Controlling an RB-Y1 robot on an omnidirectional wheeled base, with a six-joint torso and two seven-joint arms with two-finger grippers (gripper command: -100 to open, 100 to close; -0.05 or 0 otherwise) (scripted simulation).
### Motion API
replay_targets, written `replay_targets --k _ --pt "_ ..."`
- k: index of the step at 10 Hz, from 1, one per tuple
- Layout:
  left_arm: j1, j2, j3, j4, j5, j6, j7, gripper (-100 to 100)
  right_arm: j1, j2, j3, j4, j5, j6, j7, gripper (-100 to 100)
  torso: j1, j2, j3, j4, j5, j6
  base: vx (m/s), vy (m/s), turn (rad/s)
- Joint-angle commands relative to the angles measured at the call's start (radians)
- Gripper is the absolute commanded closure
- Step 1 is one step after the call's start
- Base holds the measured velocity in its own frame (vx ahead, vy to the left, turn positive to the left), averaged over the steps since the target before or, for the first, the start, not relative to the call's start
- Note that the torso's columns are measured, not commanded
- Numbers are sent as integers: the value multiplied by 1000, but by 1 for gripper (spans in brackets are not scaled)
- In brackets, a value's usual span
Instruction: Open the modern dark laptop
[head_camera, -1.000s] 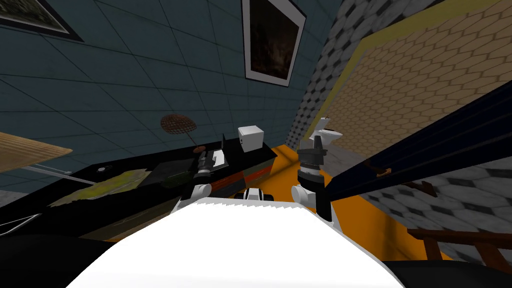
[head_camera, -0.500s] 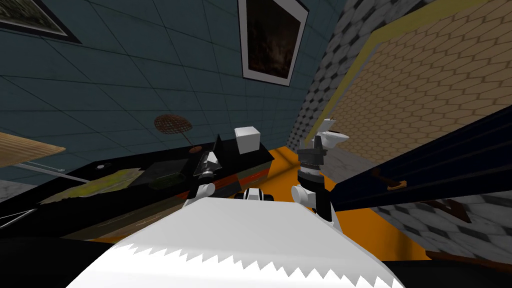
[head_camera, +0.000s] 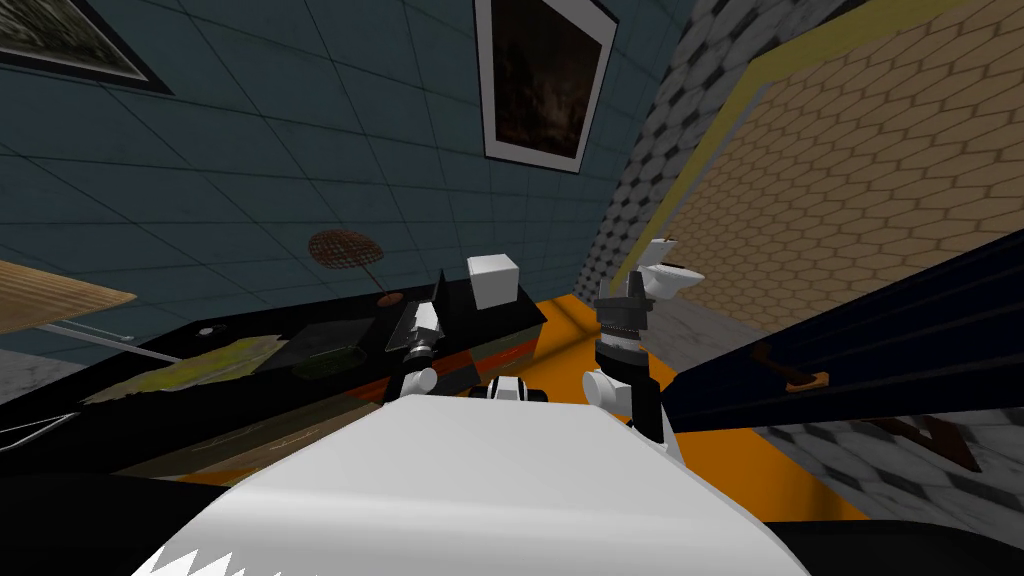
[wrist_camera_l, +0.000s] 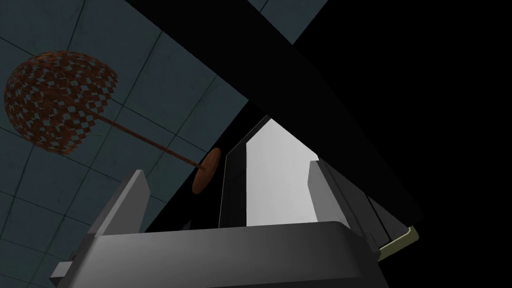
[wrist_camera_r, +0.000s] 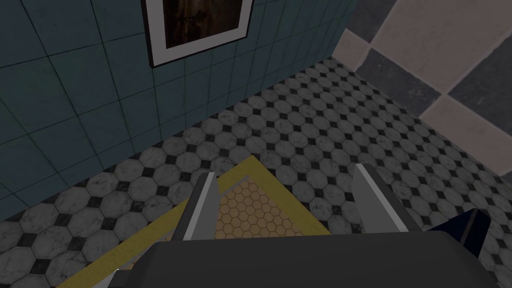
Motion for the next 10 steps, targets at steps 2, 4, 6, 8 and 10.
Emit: replay_targets --k 2,4,6,8,10 --pt "6 -1 6 -18 4 13 -3 100 0 0 0 0 0 0 0 0 1 2 1 2 -2 -3 35 11 1" --pt "7 1 -18 1 60 -25 58 100 0 0 0 0 0 0 0 0 1 8 5 4 -2 -3 -31 65 -37" --pt "9 3 -34 14 98 -51 99 100 0 0 0 0 0 0 0 0 2 5 3 3 -2 -3 -39 79 -24" --pt "10 5 -50 26 136 -76 139 100 0 0 0 0 0 0 0 0 -1 2 1 2 -3 -3 -26 67 -23" --pt "12 6 -66 39 174 -101 180 100 0 0 0 0 0 0 0 0 -1 3 2 3 -2 -3 -25 62 -29"
